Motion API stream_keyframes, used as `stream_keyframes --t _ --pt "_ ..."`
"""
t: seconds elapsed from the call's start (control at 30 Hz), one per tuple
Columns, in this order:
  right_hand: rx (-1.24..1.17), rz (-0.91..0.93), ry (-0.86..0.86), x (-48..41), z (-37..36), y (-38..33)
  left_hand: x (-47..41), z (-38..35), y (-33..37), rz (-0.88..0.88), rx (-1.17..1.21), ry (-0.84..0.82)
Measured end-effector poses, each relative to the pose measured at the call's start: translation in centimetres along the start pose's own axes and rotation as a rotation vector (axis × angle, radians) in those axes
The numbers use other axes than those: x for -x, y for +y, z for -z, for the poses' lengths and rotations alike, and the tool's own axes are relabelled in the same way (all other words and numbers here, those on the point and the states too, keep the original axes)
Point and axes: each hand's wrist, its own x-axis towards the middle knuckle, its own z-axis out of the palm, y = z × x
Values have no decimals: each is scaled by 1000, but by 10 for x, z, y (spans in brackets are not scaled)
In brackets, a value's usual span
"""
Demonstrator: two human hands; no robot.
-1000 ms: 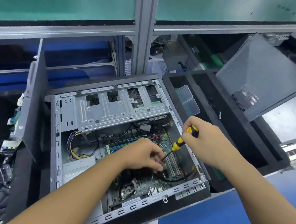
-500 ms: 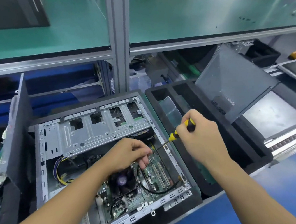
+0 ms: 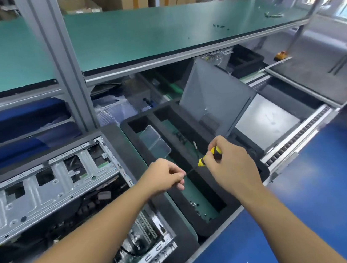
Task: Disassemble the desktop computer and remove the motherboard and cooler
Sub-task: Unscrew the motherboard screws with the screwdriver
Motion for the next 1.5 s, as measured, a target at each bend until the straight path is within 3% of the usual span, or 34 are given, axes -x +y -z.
stream_keyframes --t 0.13,0.33,0.43,0.53,0.6,0.73,0.9,1.0,1.07,1.2,1.3,1.43,1.5 --pt "81 -40 -29 -6 8 35 -42 -39 5 119 -162 -2" --pt "136 -73 -29 -11 14 67 -82 -85 -9 271 -77 -12" --pt "161 -60 -39 -14 13 69 -86 -92 -12 224 -182 -63" --pt "165 -31 -48 -16 11 63 -79 -76 -8 69 -287 136" --pt "133 -9 -40 -18 10 53 -69 -58 -2 -10 -172 182" --pt "51 83 -57 -17 4 19 -34 -14 6 -164 -31 10" --pt "-79 183 -122 -5 -10 -34 14 42 -17 -185 168 22" --pt "-120 225 -179 5 -22 -62 42 68 -42 -146 340 -108" --pt "-119 257 -223 12 -31 -77 60 77 -58 -95 234 -233" --pt "-43 328 -314 26 -50 -98 80 66 -82 -5 -216 -417" --pt "69 406 -334 37 -65 -105 82 43 -99 -31 -465 -456" --pt "164 444 -405 45 -75 -106 82 16 -117 -63 -591 -477" --pt "220 461 -478 50 -77 -105 81 9 -123 -75 -641 -413"
